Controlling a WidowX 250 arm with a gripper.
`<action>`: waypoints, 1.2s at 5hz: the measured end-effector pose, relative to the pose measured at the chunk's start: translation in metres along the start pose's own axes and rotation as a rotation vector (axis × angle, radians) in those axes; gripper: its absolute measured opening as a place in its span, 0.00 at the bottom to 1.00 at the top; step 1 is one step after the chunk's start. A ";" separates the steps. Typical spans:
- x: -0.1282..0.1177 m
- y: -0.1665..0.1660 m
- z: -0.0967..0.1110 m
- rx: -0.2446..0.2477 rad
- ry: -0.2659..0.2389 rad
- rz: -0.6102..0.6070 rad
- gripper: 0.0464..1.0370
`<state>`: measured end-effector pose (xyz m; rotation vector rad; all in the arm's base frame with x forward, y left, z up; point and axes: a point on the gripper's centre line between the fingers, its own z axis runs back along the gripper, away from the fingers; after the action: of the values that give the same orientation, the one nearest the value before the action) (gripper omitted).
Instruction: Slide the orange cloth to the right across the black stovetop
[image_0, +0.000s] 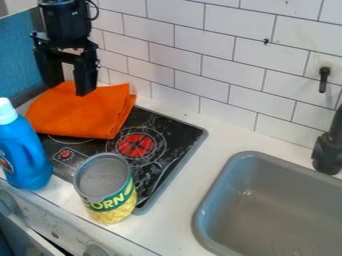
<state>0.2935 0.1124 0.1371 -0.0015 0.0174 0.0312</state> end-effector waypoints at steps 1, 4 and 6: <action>-0.001 -0.001 -0.011 -0.012 0.035 -0.002 0.96; 0.022 0.078 -0.030 0.089 0.001 0.179 0.96; 0.037 0.086 -0.052 0.076 0.005 0.250 0.96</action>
<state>0.3273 0.1993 0.0845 0.0768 0.0240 0.2801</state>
